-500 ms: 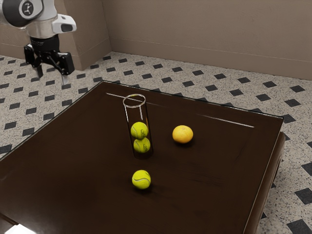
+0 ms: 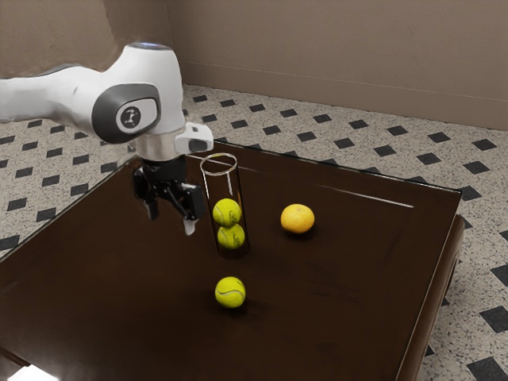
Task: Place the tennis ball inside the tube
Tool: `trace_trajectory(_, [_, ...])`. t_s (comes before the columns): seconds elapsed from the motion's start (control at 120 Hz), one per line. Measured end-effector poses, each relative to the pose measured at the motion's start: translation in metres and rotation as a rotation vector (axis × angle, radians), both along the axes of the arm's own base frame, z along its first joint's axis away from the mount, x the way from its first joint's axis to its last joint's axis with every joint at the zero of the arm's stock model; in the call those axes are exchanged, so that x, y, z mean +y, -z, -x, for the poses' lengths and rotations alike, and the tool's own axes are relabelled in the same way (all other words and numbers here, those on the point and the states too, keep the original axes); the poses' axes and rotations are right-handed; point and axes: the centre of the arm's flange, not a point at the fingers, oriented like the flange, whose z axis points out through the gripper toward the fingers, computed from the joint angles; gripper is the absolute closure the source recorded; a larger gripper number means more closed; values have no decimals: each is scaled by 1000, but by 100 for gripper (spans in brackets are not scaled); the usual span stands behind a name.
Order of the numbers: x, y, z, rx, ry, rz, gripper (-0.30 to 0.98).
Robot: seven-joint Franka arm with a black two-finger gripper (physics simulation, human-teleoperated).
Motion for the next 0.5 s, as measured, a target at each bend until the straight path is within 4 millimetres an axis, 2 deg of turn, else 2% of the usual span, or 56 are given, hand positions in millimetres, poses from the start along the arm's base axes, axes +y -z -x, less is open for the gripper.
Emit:
trace_trajectory(0.092, [-20, 50, 0, 21, -15, 48, 1])
trace_trajectory(0.183, [-34, 87, 0, 32, -28, 64, 1])
trace_trajectory(0.35, [-56, 132, -6, 28, -26, 63, 1])
trace_trajectory(0.5, [-57, 157, -14, 13, -43, 58, 0])
